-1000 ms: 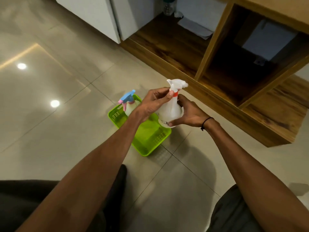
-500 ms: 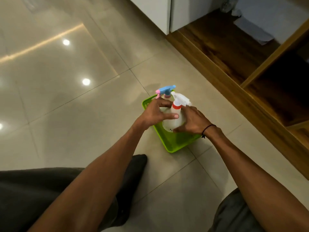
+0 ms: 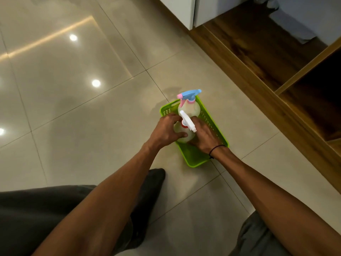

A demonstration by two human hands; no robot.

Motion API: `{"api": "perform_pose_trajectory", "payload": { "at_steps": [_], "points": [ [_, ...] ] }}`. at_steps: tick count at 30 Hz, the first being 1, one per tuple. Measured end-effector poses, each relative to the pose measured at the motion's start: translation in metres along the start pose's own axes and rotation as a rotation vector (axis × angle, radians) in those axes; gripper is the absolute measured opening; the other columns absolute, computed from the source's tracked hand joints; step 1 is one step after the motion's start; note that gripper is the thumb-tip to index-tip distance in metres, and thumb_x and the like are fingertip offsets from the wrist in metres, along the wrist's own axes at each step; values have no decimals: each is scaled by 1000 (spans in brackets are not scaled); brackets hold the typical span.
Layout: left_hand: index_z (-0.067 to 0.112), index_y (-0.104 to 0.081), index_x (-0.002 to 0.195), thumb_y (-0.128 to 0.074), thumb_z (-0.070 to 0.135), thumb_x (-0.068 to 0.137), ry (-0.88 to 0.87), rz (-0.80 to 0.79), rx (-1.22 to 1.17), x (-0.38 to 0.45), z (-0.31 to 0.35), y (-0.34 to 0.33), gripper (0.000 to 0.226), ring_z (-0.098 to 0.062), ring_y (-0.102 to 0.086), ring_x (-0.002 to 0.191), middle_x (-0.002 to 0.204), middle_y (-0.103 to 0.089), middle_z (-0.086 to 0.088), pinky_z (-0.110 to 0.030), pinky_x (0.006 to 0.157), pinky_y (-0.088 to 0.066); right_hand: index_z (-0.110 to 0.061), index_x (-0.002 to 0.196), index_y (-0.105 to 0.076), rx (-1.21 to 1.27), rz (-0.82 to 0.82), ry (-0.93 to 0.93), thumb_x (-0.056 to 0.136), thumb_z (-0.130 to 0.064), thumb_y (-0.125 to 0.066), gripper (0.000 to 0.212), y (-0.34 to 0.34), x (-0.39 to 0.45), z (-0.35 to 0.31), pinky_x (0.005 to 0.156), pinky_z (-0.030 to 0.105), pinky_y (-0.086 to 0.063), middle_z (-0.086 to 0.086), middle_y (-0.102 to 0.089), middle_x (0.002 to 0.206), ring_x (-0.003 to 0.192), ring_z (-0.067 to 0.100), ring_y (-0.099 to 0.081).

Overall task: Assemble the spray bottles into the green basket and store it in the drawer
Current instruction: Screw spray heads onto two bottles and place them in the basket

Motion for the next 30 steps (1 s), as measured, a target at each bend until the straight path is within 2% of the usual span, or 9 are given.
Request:
{"api": "perform_pose_trajectory", "payload": {
  "at_steps": [5,8,11,14,18,20,23,27,30],
  "points": [
    [15,-73,120,-97,34,63,23,78,20,-9,-6,14,65,-21,-68,104,115,-71,-3,-39,94,-58,-3,142,-45,-44,-6,-29,81,-4,-77,69,1,-2,2,90,48,-50,22,-55,131,115,43,-58],
    [16,-72,102,-95,36,63,24,175,48,-21,-6,25,49,-18,-64,92,103,-65,-1,-32,80,-56,0,141,-46,-71,-20,-28,80,4,-73,67,7,-2,3,95,49,-48,24,-54,131,118,44,-57],
    [24,-64,75,-86,38,68,51,214,110,-32,-2,31,27,-11,-58,66,72,-59,12,-33,65,-53,3,136,-48,-128,-14,0,76,9,-69,64,14,-5,3,94,42,-46,25,-53,129,117,43,-55],
    [24,-62,63,-80,32,75,-7,111,143,-39,14,19,23,-14,-57,52,56,-57,13,-35,61,-55,2,126,-50,-174,-14,21,73,7,-67,55,20,-9,2,84,43,-47,22,-55,123,108,42,-57],
    [17,-66,63,-80,24,77,-138,-17,185,-48,44,-9,21,-27,-65,54,59,-68,2,-32,59,-52,-3,113,-52,-200,23,40,74,-1,-66,42,30,-18,4,67,32,-35,16,-58,111,91,39,-57],
    [16,-65,63,-79,20,77,-227,-68,183,-54,62,-24,20,-27,-62,53,59,-67,0,-27,54,-45,-6,111,-52,-203,49,52,74,-5,-66,40,37,-25,3,65,35,-37,14,-59,107,87,38,-57],
    [14,-64,64,-79,18,78,-312,-130,181,-56,85,-45,21,-27,-63,54,60,-67,0,-23,58,-37,-9,109,-53,-229,81,41,75,-10,-65,36,51,-39,7,68,43,-47,12,-59,105,85,37,-57],
    [15,-66,66,-75,24,78,-329,-173,161,-45,114,-71,17,-27,-69,60,62,-71,1,-30,60,-50,-14,106,-53,-247,127,-12,78,-13,-62,30,76,-64,25,66,45,-48,4,-58,97,84,35,-58],
    [15,-68,69,-74,28,79,-350,-209,131,-33,138,-91,18,-25,-71,63,64,-72,1,-31,61,-52,-17,104,-53,-245,183,-79,81,-15,-65,26,97,-91,47,66,45,-50,-7,-49,91,82,33,-60]
  ]
}}
Point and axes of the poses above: each hand's wrist, its own x-axis towards the middle knuckle, its own y-axis out of the back of the hand, z = x × y, the point moved 9 cm from there along x, towards the middle knuckle
